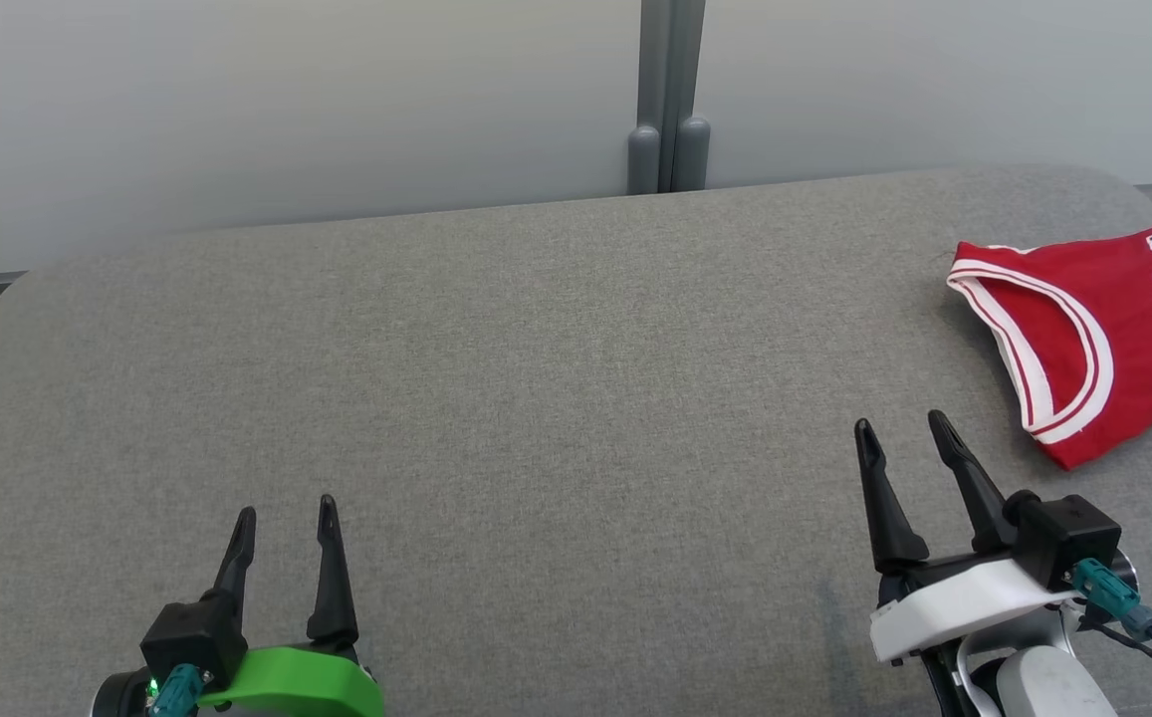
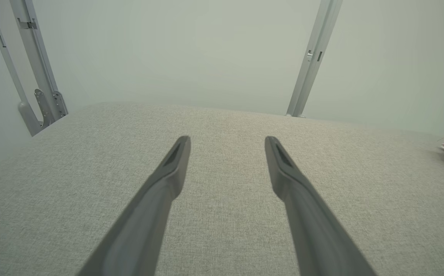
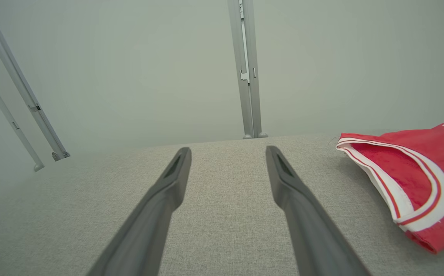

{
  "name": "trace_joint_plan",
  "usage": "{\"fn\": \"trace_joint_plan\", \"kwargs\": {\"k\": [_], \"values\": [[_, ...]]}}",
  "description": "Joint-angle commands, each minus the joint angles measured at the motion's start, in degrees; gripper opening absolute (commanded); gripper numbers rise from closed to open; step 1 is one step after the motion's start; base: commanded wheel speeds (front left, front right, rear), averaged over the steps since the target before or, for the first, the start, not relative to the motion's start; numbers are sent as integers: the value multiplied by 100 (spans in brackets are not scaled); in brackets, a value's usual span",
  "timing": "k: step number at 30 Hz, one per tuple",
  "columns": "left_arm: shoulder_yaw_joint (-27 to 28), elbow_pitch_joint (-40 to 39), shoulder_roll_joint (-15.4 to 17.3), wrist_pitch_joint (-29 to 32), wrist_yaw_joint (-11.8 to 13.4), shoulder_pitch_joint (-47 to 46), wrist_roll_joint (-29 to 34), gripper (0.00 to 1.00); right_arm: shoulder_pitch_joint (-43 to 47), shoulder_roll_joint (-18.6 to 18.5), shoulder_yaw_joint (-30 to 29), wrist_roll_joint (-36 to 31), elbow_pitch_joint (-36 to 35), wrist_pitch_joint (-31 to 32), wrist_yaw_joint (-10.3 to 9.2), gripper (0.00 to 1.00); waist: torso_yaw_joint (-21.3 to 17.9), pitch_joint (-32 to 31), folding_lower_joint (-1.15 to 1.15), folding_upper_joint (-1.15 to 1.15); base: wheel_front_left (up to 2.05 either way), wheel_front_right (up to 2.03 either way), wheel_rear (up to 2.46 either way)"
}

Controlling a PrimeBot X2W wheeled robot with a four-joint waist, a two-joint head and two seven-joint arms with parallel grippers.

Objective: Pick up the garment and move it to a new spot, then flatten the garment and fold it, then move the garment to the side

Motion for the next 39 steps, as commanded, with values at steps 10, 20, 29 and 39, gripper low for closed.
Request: {"fn": "trace_joint_plan", "kwargs": {"k": [10,20,29,39], "values": [[7,-12,44,-14,56,41,-26,100,-5,-10,-35,8,17,-46,0,100,25,-3,0,0,0,0,0],[-15,-32,70,-15,70,43,-27,100,-5,-10,-44,17,5,-37,0,100,29,-10,0,0,0,0,0],[-12,-81,59,2,51,4,-10,0,5,2,-14,14,10,-17,0,0,32,-8,0,0,0,0,0],[112,117,-41,182,-102,-7,-643,0,88,-23,-69,791,207,161,0,0,22,-4,0,0,0,0,0]]}}
